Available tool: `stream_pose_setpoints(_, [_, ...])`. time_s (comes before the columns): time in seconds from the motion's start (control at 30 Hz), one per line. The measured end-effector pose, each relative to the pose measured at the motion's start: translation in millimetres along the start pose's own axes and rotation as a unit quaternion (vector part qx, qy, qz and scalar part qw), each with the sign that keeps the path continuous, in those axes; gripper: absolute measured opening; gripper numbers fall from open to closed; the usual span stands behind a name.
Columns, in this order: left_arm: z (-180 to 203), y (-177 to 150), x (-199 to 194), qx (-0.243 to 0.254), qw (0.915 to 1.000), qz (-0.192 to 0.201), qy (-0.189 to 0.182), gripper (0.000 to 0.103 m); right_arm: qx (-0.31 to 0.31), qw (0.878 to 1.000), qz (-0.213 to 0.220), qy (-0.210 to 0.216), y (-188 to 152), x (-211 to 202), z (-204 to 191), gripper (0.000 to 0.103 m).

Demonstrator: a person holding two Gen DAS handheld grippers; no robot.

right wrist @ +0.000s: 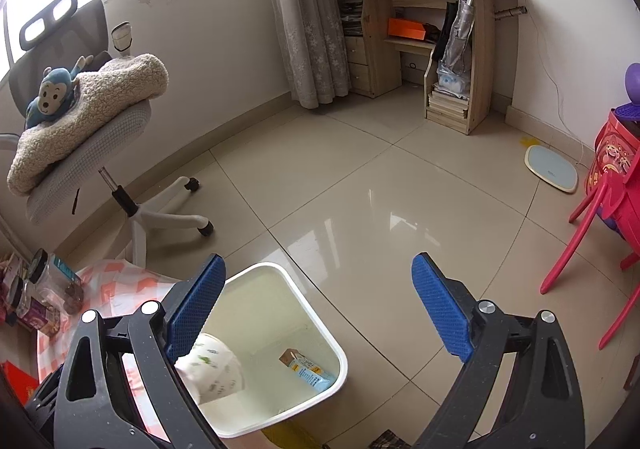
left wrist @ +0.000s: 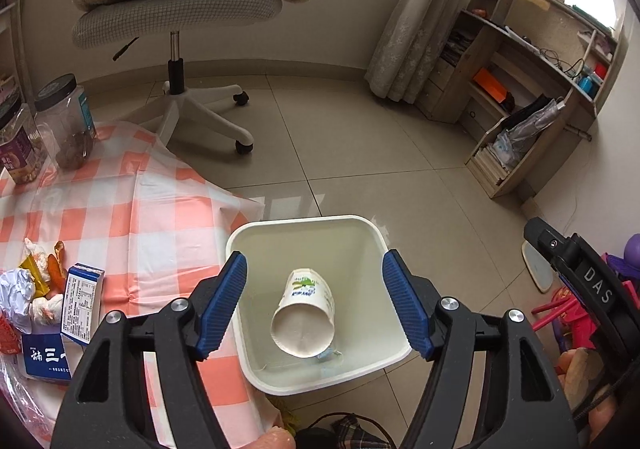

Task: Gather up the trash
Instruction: 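Lower the paper cup into the wastebasket and open the left gripper, then grasp the plastic bottle with the left gripper while the right gripper grasps the red noodle cup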

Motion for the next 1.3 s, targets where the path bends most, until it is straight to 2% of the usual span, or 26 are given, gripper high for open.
stream_pose_setpoints(0.1, [-6.1, 4.6, -8.6, 0.01, 0.9997, 0.015, 0.017, 0.072, -0.006, 1.0, 0.009, -0.003, 1.1, -3.4, -1.5, 0.09])
stream_pose_setpoints(0.3, [-34.9, 17.4, -39.8, 0.032, 0.9931, 0.075, 0.083, 0.08, -0.042, 0.998, 0.043, -0.01, 0.9, -17.5, -19.8, 0.096])
stream_pose_setpoints(0.5, [-63.5, 25.0, -72.4, 0.053, 0.9797, 0.128, 0.145, 0.09, -0.086, 0.994, 0.07, -0.001, -7.6, -36.5, -51.3, 0.096])
stream_pose_setpoints(0.73, [-110.9, 22.8, -101.6, 0.029, 0.9646, 0.155, 0.211, 0.096, -0.132, 0.987, 0.092, 0.025, -21.7, -56.8, -95.1, 0.096])
stream_pose_setpoints(0.9, [-150.9, 9.6, -111.4, -0.005, 0.9592, 0.15, 0.239, 0.096, -0.159, 0.982, 0.091, 0.047, -39.5, -66.8, -129.7, 0.096])
stream_pose_setpoints(0.97, [-171.0, 0.0, -116.0, -0.024, 0.9538, 0.149, 0.26, 0.096, -0.175, 0.979, 0.09, 0.054, -47.7, -69.7, -145.1, 0.096])
stream_pose_setpoints(1.1, [-211.7, -15.1, -120.9, -0.059, 0.9475, 0.111, 0.294, 0.096, -0.201, 0.974, 0.082, 0.072, -66.0, -74.0, -176.0, 0.096])
stream_pose_setpoints(1.3, [-267.3, -33.8, -139.8, -0.125, 0.9305, 0.085, 0.333, 0.096, -0.21, 0.97, 0.065, 0.105, -87.6, -80.4, -222.6, 0.096])
Point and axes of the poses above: each gripper's, at about its wrist camera, not at the fingertips, and x roughly the way its jaws point, z to its right, y to its top, the point moved 9 cm from there along x, roughly the way its jaws point, and after that the axes turned 9 degrees about z, right-handed, at the moved point
